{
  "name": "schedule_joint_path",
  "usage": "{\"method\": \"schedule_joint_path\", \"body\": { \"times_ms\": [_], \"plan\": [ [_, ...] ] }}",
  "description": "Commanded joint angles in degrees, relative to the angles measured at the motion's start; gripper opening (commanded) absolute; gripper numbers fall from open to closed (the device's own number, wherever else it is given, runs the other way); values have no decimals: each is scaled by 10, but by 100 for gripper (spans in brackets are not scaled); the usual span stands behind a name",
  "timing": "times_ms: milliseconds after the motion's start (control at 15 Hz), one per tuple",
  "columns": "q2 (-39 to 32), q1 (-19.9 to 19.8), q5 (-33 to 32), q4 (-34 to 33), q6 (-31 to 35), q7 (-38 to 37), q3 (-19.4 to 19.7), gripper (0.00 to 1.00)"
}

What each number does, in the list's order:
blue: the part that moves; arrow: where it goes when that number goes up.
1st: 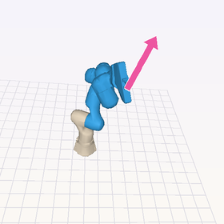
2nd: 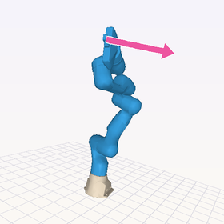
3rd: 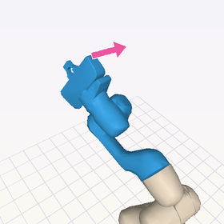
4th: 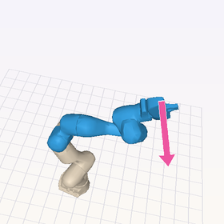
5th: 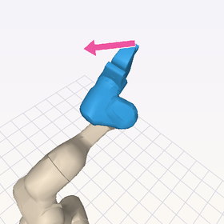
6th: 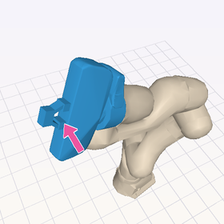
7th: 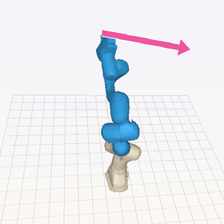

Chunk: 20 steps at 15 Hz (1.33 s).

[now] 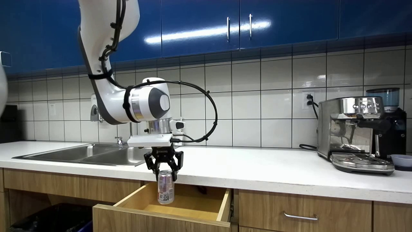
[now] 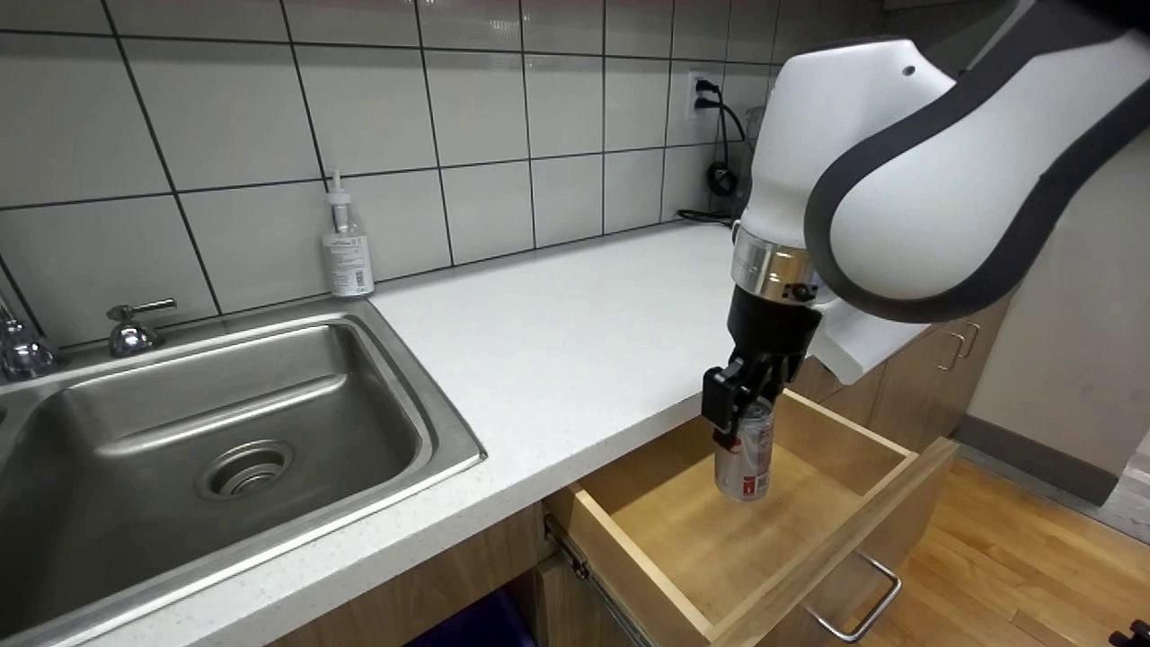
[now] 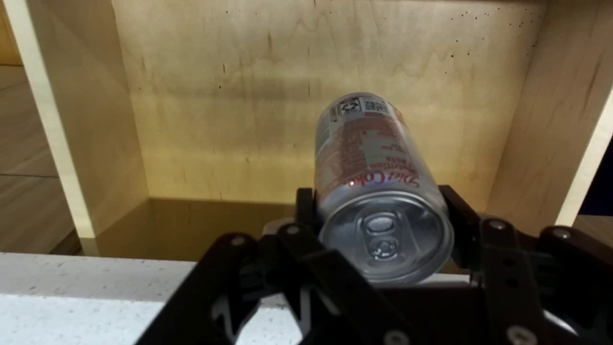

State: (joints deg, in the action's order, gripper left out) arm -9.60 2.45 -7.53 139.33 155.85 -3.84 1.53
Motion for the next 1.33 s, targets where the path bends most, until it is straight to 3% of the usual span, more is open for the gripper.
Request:
{"method": "schedule_joint_path", "body": {
  "times_ms": [0, 467, 1267],
  "plan": [
    [-24, 4, -18, -10, 29, -29, 7, 38],
    [-87, 25, -21, -32, 82, -53, 31, 38],
    [-155, 94, -24, -77, 120, -96, 91, 38]
  ]
}}
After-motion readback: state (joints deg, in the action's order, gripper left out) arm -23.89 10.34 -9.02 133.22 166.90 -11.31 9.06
